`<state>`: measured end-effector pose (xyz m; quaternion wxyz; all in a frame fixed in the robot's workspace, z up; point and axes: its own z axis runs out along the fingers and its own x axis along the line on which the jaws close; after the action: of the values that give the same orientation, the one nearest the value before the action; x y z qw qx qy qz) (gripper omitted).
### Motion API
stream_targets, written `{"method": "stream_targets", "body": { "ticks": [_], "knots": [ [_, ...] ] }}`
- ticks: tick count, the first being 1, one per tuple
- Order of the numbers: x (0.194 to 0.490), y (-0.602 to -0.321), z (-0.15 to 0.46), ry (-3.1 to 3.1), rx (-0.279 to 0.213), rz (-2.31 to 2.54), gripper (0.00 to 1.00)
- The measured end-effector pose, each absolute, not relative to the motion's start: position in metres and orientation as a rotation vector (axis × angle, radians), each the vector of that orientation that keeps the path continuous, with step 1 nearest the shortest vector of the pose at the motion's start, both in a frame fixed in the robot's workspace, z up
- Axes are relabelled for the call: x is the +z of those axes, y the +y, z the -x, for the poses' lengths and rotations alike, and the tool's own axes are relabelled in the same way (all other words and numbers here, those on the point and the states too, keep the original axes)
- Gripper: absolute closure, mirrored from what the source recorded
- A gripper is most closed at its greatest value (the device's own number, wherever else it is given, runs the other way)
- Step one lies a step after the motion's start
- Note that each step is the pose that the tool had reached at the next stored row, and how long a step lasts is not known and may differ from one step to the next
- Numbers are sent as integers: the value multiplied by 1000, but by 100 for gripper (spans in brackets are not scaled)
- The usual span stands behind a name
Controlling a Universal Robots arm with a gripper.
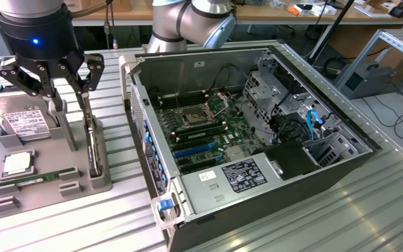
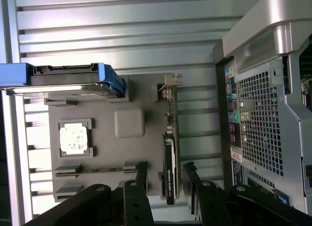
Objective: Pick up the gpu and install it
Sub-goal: 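Pick up the gpu and move the gpu toward the slot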
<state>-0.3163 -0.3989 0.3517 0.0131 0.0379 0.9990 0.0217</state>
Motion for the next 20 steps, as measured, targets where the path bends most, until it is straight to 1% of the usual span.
{"method": "stream_targets", "body": {
  "ticks": [20],
  "knots": [
    [347,-399,317,3113,68,-118,58]
  ]
}}
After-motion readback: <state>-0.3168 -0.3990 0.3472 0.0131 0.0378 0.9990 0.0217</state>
